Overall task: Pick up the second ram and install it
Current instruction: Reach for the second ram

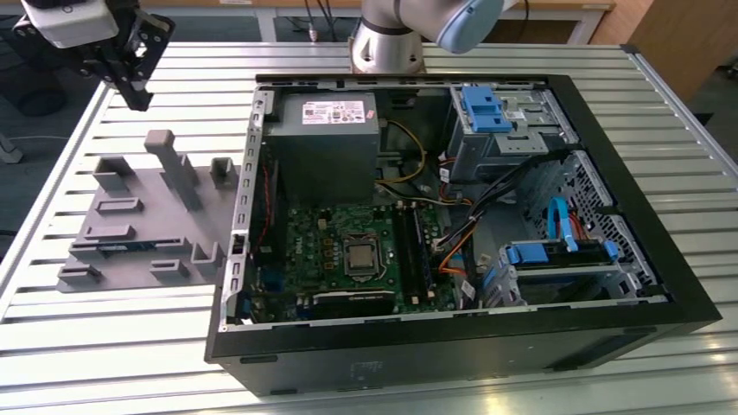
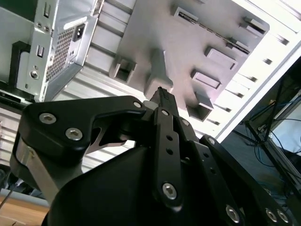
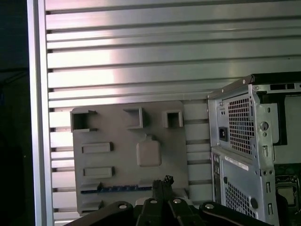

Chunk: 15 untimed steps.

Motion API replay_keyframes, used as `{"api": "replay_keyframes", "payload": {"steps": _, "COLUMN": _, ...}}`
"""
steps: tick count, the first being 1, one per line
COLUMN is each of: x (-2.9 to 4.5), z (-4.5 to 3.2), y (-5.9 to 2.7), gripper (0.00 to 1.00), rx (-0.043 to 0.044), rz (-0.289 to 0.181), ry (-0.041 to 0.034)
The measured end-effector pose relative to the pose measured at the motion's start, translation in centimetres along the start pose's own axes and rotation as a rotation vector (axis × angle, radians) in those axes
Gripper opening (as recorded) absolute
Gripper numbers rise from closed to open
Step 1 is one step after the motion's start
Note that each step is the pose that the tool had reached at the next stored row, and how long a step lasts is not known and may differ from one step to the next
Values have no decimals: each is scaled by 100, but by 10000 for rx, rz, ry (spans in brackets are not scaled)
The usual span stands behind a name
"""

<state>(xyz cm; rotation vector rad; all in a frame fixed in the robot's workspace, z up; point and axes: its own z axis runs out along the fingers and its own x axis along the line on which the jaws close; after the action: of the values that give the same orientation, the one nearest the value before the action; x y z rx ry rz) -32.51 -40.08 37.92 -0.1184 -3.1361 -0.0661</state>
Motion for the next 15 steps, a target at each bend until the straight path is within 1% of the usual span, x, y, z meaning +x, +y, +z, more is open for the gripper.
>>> {"api": "replay_keyframes", "payload": {"steps": 1, "x": 135, "z": 3, "y": -18, "gripper": 11, "rx": 0, "rz": -14, "ry": -2}}
{"api": "replay_keyframes", "payload": {"steps": 4, "x": 221, "z": 7, "y": -33, "gripper": 11, "rx": -1, "rz": -17, "ry": -3}}
{"api": "replay_keyframes", "payload": {"steps": 9, "x": 293, "z": 14, "y": -102, "gripper": 11, "rx": 0, "rz": -32, "ry": 0}}
{"api": "replay_keyframes", "payload": {"steps": 15, "x": 351, "z": 15, "y": -178, "gripper": 11, "rx": 1, "rz": -33, "ry": -1}}
